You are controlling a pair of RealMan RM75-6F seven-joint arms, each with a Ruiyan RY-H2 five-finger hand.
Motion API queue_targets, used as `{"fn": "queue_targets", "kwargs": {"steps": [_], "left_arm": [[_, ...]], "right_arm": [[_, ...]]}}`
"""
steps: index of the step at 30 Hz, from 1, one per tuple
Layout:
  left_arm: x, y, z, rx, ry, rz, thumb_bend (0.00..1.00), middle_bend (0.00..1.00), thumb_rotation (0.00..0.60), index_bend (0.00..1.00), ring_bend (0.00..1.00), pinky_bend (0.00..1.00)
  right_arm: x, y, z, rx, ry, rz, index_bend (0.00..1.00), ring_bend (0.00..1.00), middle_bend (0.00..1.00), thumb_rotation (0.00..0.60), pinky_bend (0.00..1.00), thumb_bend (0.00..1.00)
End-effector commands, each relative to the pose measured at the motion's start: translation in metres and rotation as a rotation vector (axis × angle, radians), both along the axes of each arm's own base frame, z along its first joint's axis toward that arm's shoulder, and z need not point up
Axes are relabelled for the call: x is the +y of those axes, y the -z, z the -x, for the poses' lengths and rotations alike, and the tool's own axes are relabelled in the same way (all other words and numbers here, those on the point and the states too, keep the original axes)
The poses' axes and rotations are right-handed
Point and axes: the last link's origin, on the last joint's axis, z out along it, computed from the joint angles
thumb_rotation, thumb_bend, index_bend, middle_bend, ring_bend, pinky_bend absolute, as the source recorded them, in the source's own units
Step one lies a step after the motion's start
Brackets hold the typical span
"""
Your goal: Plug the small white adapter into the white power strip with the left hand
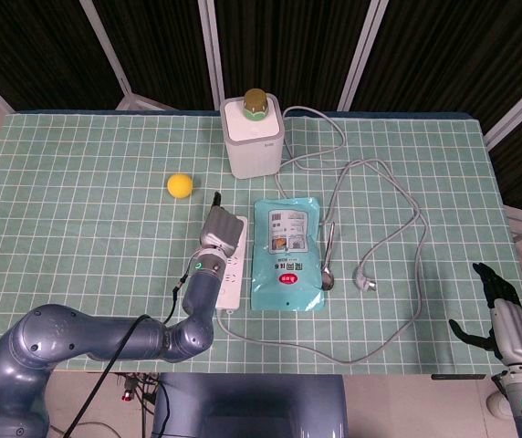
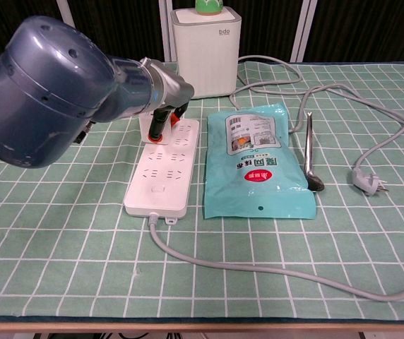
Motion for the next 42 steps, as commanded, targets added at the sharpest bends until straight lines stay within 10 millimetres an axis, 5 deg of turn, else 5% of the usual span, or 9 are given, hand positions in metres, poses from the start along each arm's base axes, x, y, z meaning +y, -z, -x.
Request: {"fn": "queue_targets", "kwargs": {"steps": [1,24,27,31,35,42], "left_arm": [[-0.001,0.001,0.000,-0.003,0.003,0.002,0.48,0.85,0.600,0.78,0.31,0.00],[-0.002,0.004,0.002,0.001,0.021,0.001,0.45,0.80,0.600,0.76,0.31,0.00],[-0.001,0.002,0.000,-0.006,0.026,-0.004,0.32,0.65,0.600,0.62,0.28,0.00],[0.001,-0.005,0.000,-0.005,0.023,-0.019,0.14,0.32,0.600,0.32,0.13,0.00],[0.004,-0.015,-0.001,-0.011,0.017,-0.040,0.06,0.08,0.600,0.10,0.01,0.00],[0.008,-0.050,0.005,-0.110,0.006,-0.107,0.05,0.02,0.600,0.03,0.00,0.00]], "right_arm": [[0.000,0.000,0.000,0.000,0.000,-0.001,0.00,0.00,0.00,0.600,0.00,0.34],[0.000,0.000,0.000,-0.003,0.001,0.000,0.00,0.00,0.00,0.600,0.00,0.34],[0.000,0.000,0.000,-0.003,0.001,0.000,0.00,0.00,0.00,0.600,0.00,0.34],[0.001,0.000,0.000,-0.002,0.001,0.000,0.00,0.00,0.00,0.600,0.00,0.34],[0.001,0.000,0.000,-0.001,0.000,0.000,0.00,0.00,0.00,0.600,0.00,0.34],[0.001,0.000,0.000,0.008,-0.007,0.002,0.00,0.00,0.00,0.600,0.00,0.34]]}}
